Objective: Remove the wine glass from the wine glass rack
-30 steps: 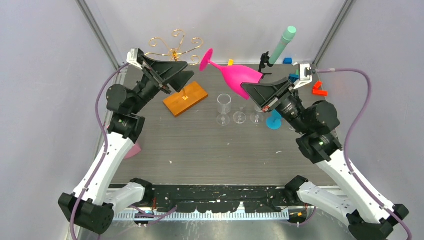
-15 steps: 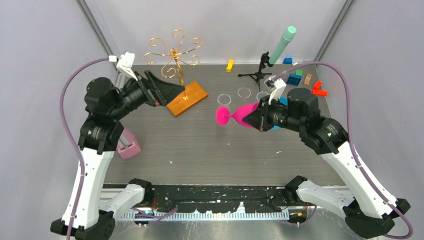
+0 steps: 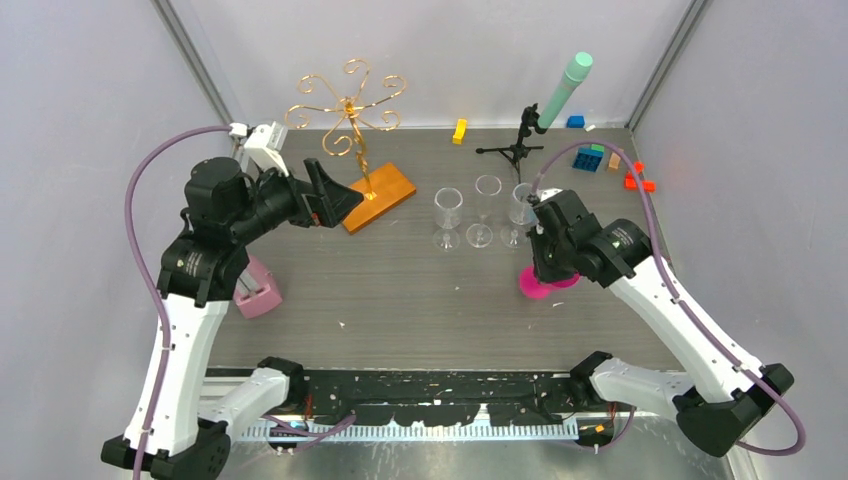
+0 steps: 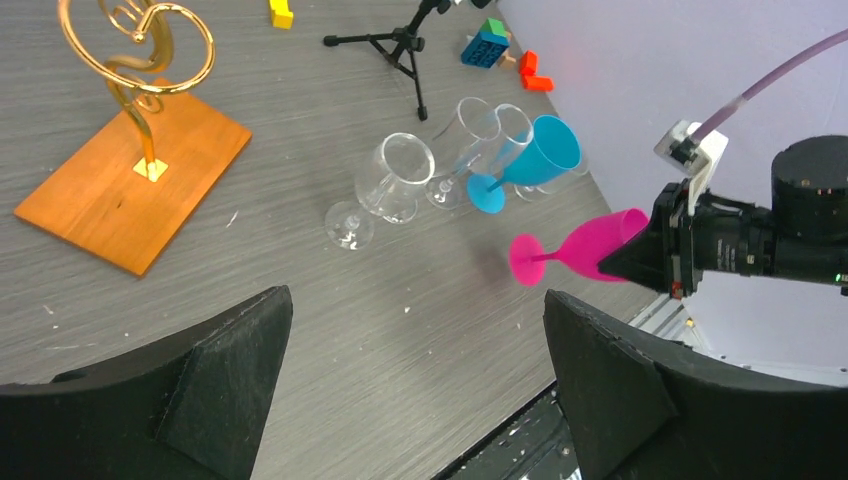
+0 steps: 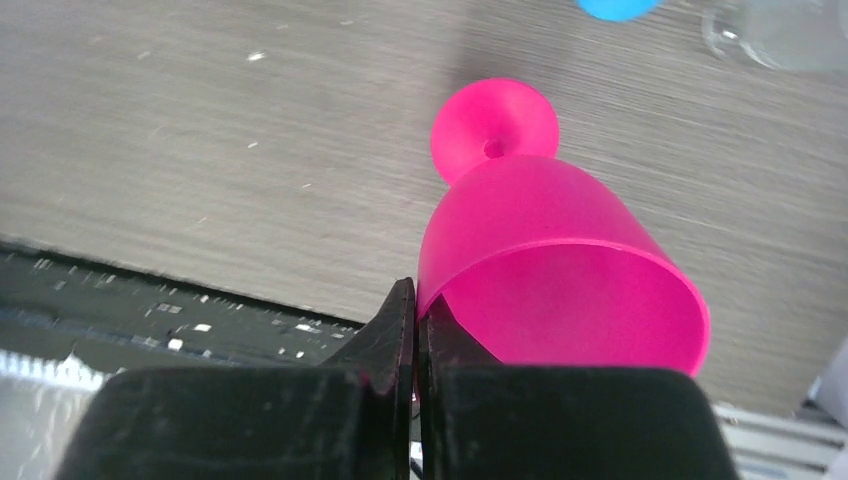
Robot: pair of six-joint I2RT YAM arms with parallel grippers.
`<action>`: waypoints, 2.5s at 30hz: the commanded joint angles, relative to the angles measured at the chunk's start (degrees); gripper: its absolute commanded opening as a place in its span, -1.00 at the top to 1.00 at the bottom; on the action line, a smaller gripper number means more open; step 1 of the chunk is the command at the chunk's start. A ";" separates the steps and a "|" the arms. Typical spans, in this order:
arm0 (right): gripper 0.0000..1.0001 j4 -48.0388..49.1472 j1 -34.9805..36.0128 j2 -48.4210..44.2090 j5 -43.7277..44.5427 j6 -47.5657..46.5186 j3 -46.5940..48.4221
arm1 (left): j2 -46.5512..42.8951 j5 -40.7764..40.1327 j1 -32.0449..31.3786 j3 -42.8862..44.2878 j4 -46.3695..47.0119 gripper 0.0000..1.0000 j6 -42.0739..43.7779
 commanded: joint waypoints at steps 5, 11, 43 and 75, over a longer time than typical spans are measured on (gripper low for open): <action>0.99 2.04 -20.09 0.87 5.62 1.67 -1.49 | -1.49 -4.96 0.16 1.16 -2.83 -0.99 4.94; 0.99 4.35 -28.78 2.57 7.12 4.82 -2.11 | -2.49 -7.17 0.15 0.56 -3.97 -0.99 5.82; 0.71 17.30 -55.27 31.35 0.40 6.50 13.47 | -6.18 -17.90 -4.15 -0.39 -10.37 -0.99 8.15; -0.84 22.55 -43.56 -22.90 -3.21 14.26 1.80 | -14.48 -27.48 -4.15 -0.16 -14.77 -0.99 5.60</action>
